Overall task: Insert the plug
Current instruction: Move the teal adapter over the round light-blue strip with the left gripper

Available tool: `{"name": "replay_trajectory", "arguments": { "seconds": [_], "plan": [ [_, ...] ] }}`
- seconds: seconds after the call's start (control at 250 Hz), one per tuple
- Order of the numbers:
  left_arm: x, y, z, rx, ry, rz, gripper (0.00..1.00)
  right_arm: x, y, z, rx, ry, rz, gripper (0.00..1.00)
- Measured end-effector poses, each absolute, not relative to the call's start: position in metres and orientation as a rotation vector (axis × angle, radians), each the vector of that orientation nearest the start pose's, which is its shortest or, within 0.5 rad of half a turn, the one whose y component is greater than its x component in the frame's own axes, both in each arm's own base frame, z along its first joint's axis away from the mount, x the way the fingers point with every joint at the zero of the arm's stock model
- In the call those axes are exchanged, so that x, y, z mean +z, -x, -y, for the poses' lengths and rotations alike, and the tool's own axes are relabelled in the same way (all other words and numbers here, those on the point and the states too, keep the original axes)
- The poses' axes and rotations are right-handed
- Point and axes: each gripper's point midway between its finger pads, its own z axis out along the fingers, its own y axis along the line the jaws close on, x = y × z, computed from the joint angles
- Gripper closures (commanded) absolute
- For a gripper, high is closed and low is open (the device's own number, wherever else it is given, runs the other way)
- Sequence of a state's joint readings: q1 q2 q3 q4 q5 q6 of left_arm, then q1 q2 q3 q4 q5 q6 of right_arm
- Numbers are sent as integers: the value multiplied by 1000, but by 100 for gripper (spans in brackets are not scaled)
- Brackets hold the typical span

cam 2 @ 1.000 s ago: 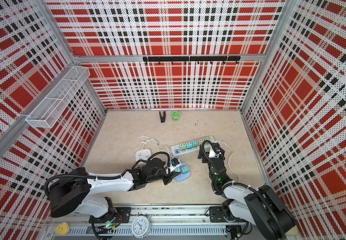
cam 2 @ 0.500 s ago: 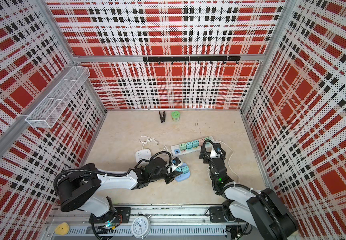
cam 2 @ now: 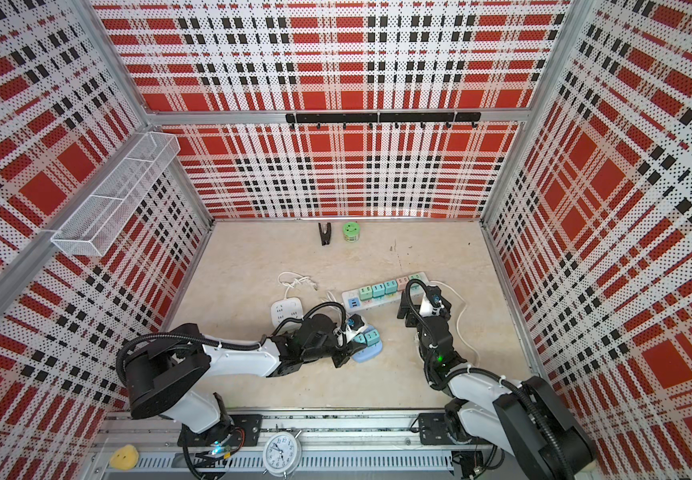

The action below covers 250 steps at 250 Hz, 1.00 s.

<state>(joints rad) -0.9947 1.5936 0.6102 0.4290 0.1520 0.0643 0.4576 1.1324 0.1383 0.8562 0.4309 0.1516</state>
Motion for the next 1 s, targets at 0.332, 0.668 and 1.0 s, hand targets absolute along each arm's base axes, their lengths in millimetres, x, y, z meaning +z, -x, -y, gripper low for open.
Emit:
{"name": "replay_trajectory", "arguments": {
  "seconds": [0.332, 0.668, 1.0],
  "plan": [
    [77, -207, 365, -692, -1195, -1853, 100, 148, -319, -77, 87, -60, -1696, 0],
    [72, -212, 368, -658, -1198, -1855, 100, 148, -319, -76, 88, -60, -1697, 0],
    [71, -218, 380, -631, -1205, -1840, 100, 146, -319, -76, 86, -59, -1705, 0]
  ]
}}
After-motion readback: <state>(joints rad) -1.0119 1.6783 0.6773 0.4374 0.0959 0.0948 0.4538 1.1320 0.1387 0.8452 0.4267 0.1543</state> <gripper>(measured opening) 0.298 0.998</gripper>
